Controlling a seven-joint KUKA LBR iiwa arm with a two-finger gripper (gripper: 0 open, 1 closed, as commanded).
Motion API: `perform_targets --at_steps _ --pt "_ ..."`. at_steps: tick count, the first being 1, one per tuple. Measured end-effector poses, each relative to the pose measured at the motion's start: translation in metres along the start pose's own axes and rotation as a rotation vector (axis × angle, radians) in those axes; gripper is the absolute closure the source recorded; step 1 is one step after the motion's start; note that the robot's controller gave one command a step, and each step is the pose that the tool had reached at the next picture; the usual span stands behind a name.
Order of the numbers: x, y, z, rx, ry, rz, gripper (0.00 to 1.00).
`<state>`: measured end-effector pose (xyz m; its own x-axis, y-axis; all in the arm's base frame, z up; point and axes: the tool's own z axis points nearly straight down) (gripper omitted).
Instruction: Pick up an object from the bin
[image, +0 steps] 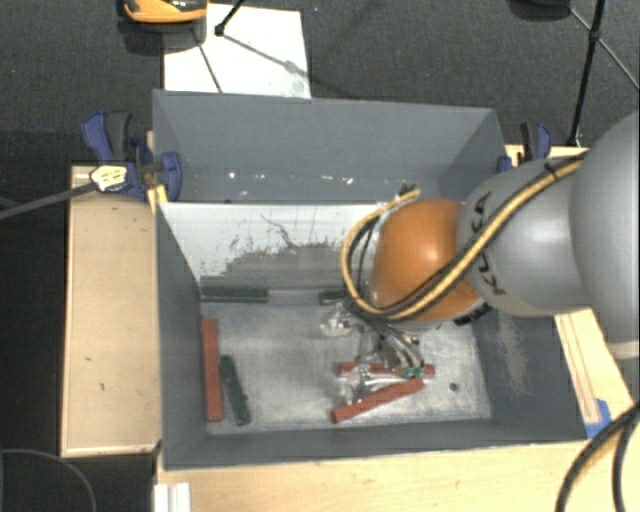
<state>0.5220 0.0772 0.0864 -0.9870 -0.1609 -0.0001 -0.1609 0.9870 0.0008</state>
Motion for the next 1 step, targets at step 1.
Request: perform_targets --at_steps 1 --pt "0.0 0.0 0.0 0.0 0.0 0.002 0.0"
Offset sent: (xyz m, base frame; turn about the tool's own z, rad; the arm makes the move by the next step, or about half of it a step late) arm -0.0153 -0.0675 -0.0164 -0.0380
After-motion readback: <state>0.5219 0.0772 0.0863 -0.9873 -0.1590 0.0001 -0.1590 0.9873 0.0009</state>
